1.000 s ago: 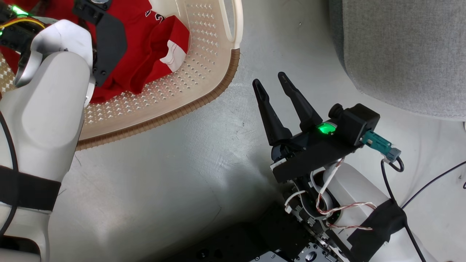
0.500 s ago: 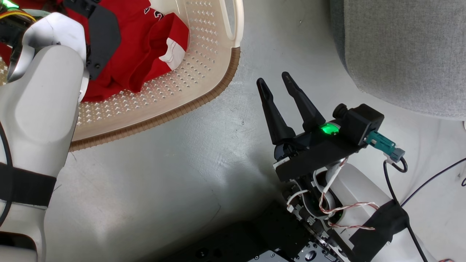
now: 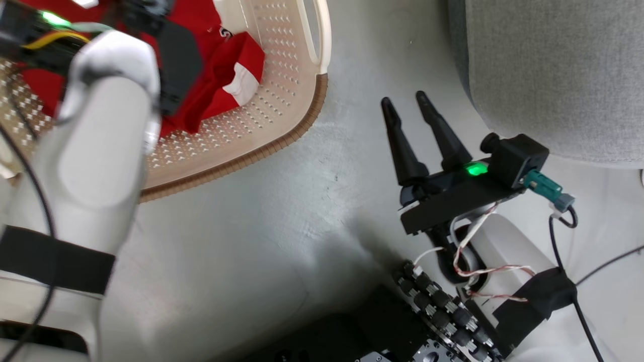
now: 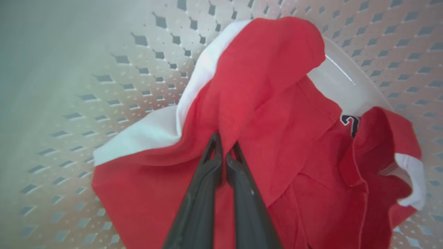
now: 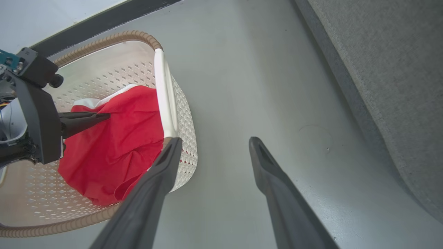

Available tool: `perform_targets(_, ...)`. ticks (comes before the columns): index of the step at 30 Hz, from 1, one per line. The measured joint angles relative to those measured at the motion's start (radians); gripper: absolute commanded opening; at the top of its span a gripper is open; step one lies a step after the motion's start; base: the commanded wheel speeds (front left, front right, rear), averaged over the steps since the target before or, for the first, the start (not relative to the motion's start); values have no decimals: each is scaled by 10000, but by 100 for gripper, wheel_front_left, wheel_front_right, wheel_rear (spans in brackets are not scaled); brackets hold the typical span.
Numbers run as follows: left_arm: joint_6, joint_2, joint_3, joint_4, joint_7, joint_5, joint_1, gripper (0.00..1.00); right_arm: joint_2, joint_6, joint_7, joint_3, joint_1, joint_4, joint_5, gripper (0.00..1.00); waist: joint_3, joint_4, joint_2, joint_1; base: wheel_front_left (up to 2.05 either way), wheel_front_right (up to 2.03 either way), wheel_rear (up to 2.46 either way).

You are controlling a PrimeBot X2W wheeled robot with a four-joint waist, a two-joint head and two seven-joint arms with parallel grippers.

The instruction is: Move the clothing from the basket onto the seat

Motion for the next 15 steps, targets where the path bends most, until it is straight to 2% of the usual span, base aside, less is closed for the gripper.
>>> perform_targets(7, 163, -853, 242, 42, -999, -500, 709, 0, -13, 307, -2, -1053, -172, 573, -698, 100, -684, 316, -1, 0, 0, 0, 0)
perform_targets(12, 176, -1685, 566, 142, -1858, -1057, 988, 0, -389, 431, -2, -1762, -123, 844, -1087, 100, -1361, 829, -1, -1, 0, 0, 0)
perform_targets(15, 236, -1858, 765, 153, -2360, -1331, 1220, 0, -493, 516, 0, -2002, -10, 924, -1262, 100, -1716, 1146, 0, 0, 0, 0, 0)
